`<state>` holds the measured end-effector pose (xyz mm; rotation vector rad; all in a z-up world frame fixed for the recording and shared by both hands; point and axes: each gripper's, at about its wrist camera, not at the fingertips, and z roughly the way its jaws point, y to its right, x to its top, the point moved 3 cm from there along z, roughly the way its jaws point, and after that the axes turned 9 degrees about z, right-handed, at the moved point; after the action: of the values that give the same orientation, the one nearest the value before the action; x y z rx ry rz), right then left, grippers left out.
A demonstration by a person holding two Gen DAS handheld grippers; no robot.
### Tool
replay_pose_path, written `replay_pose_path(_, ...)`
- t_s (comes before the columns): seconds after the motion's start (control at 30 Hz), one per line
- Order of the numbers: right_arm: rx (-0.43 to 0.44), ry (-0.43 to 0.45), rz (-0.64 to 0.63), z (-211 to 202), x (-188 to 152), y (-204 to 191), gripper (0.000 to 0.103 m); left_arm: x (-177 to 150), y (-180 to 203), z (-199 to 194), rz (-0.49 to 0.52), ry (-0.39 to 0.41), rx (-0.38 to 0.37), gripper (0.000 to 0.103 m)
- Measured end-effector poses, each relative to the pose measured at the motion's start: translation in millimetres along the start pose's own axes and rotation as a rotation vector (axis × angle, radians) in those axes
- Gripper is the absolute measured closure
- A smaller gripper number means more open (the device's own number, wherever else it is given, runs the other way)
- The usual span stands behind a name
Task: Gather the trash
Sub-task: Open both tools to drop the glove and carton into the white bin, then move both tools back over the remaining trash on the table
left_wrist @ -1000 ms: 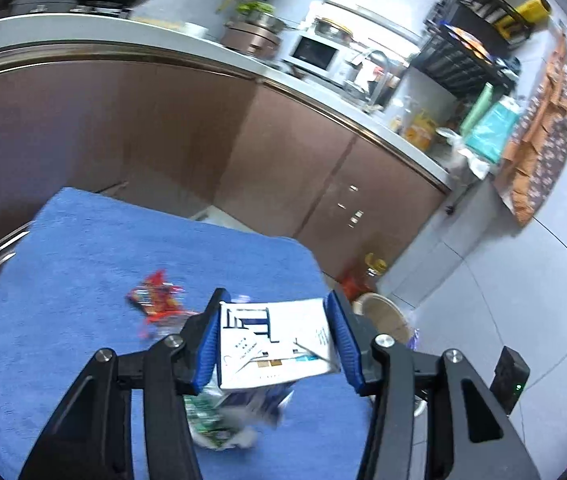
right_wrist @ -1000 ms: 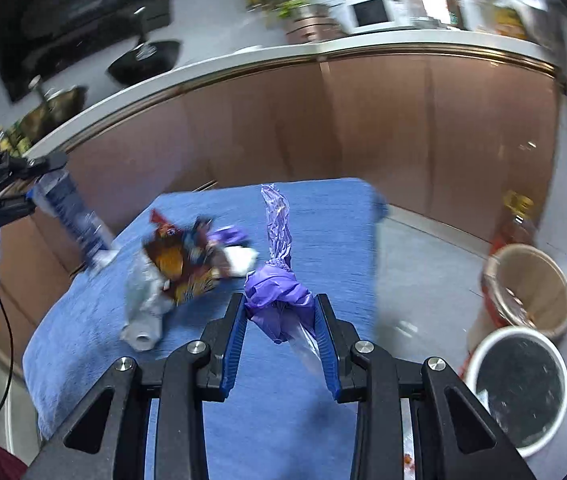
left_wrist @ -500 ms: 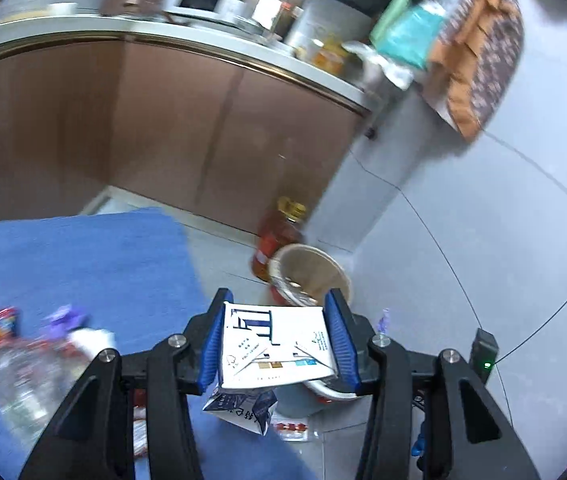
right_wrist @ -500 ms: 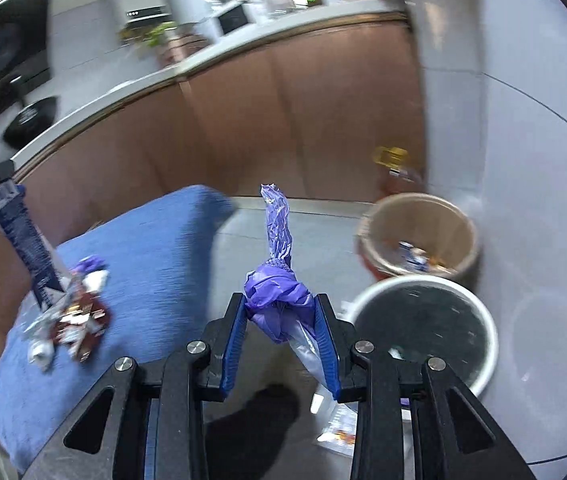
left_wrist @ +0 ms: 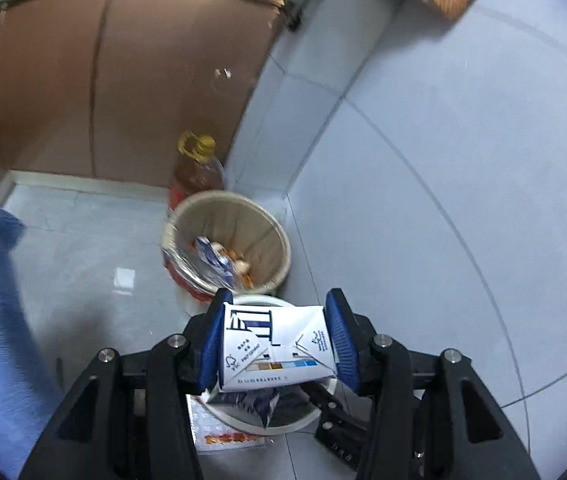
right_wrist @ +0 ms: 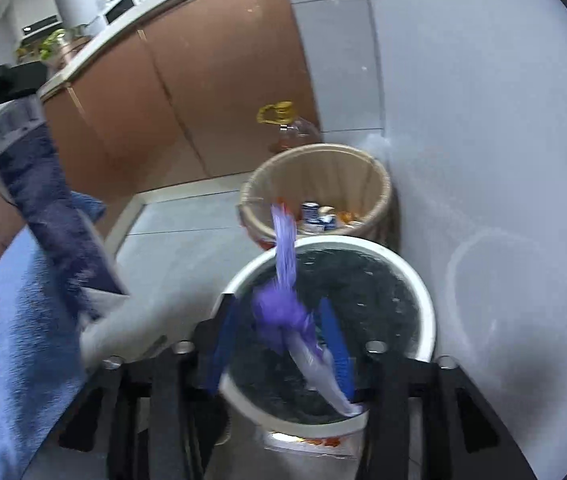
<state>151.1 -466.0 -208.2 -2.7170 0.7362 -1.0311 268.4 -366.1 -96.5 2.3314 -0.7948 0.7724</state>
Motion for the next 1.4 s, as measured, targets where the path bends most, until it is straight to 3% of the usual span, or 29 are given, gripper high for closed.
replay_pose_path(0.1, -0.035, 0.015, 0.019, 0.3, -1.3, 8.5, 0.051, -8.7, 6.5, 22.7, 0.001, -0.044, -0.021, 0.051)
replay_pose_path(0.23, -0.071, 0.038, 0.038, -6.2, -2.9, 14.0, 0.051, -16.6, 11.1, 24.5, 0.005, -0.053, -0.043, 0.046)
replay_pose_path(0.4, -0.067, 0.069, 0.053, -20.6, -4.6, 7.4, 0.049, -25.0, 5.1, -1.2, 0.005, -0.036, -0.046, 0.044)
replay_pose_path(0.53, -0.029, 0.096, 0.031, -40.4, -7.5, -12.4, 0.049, -34.6, 1.4, -45.4, 0.023, 0.033, -0.016, 0.044)
replay_pose_path(0.73, 0.054, 0.131, -0.04, -70.4, -10.2, -58.8, 0.048, -60.8, -13.9, -135.3, 0.019, 0.162, 0.113, 0.044)
replay_pose_path(0.9, 0.107, 0.164, -0.106, -103.3, -16.2, -103.5, 0.041, -88.0, -32.3, -215.8, 0.017, 0.269, 0.256, 0.044)
replay_pose_path(1.2, 0.181, 0.16, -0.241, -139.4, -37.8, -184.7, 0.035, -142.1, -71.3, -327.9, -0.044, 0.405, 0.443, 0.044)
replay_pose_path(1.4, 0.268, 0.134, -0.301, -154.2, -57.0, -237.1, 0.035, -178.6, -95.1, -387.1, -0.081, 0.445, 0.547, 0.044)
